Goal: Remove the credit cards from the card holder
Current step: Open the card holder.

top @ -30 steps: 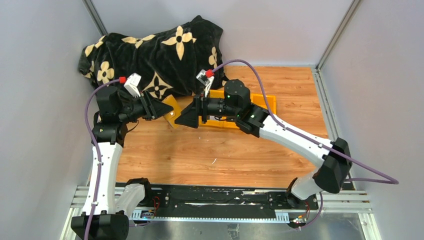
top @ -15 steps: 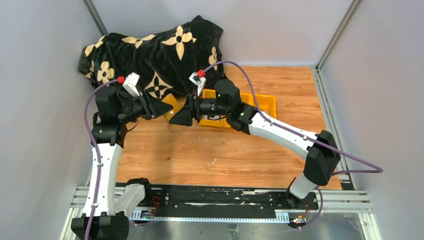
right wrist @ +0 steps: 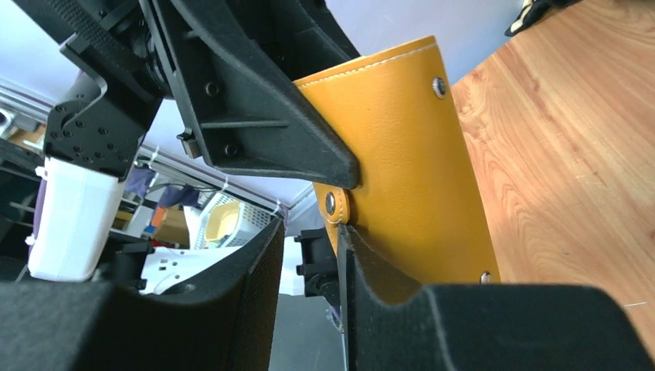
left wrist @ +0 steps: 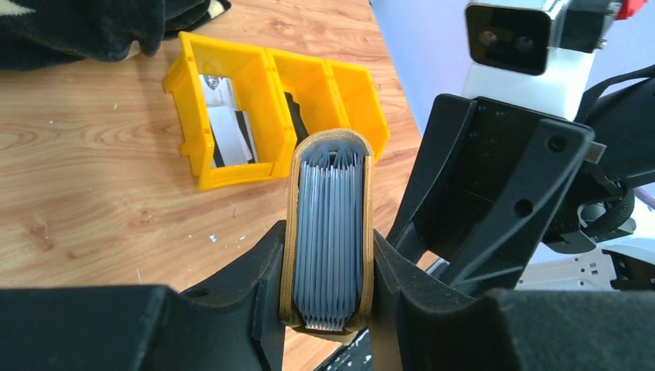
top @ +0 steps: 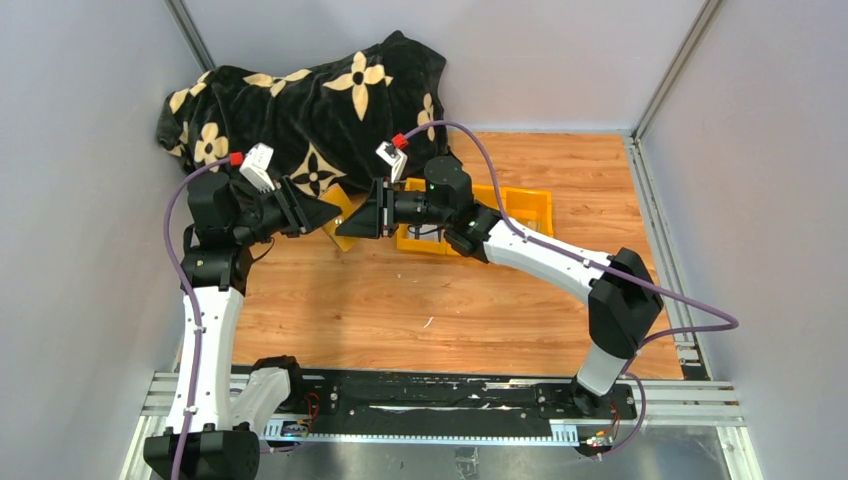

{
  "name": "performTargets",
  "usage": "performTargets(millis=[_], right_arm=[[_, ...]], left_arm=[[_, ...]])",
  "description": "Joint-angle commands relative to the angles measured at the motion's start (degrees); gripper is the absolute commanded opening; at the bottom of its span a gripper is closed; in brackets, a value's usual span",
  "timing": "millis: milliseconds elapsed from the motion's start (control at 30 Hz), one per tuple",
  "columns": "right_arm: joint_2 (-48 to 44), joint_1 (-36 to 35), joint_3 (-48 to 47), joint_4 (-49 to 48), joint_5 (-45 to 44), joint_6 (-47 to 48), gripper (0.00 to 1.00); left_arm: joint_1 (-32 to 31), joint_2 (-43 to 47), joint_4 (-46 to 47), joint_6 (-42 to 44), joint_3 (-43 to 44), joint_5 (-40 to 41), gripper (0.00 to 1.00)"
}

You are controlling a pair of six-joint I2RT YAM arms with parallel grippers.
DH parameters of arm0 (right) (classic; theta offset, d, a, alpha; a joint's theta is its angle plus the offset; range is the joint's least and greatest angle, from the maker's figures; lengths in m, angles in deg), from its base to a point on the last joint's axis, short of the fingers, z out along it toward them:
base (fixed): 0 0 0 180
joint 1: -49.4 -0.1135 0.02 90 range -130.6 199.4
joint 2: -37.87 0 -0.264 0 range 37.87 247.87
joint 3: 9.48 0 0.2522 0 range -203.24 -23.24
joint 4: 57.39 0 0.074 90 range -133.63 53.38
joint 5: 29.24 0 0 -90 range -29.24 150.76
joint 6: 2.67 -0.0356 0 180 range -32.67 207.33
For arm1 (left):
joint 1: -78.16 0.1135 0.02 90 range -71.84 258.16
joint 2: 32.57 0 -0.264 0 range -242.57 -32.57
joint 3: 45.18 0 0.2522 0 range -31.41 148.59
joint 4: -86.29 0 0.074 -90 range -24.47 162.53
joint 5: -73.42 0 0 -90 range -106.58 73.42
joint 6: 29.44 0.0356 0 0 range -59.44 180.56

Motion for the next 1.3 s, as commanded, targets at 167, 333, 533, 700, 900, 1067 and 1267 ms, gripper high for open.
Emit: performTargets(millis=[167,333,533,700,900,1067,1267], right_arm=[[4.31,-0.57,-6.01,-4.53,-4.63,-5.93,0.18],[4.44,-0.57,-6.71,-3.71,-7.08,-5.99,0.08],[4.12,-0.98,-7.39,-2.52,-8.97,-5.12,0.00],[2.64,-2.22,-7.19,-1.62,-10.95,-1.99,0.00],[0.90,-6.20,-10.41,7.34,-16.25,8.31,0.00],[-1.15,-9.10,-11.14,11.79,-21.58,16.52,0.00],[-3.28,-10.67,-9.41,14.20,-21.81,22.62,0.11]], left_arm=[[-0.75,1.74,2.10,-2.27,0.14,-3.00,0.00],[-0.77,1.78,0.50,-0.86,0.36,-0.23,0.00],[-0.75,1.79,-1.00,0.39,-0.39,3.76,0.00],[-0.75,2.00,-2.35,1.44,-1.04,8.19,0.00],[-0.75,2.18,-2.89,0.58,-1.27,13.61,0.00],[-0.79,2.10,-3.58,-0.84,-1.10,16.80,0.00],[-0.75,0.82,-4.23,-0.59,-0.28,15.81,0.00]])
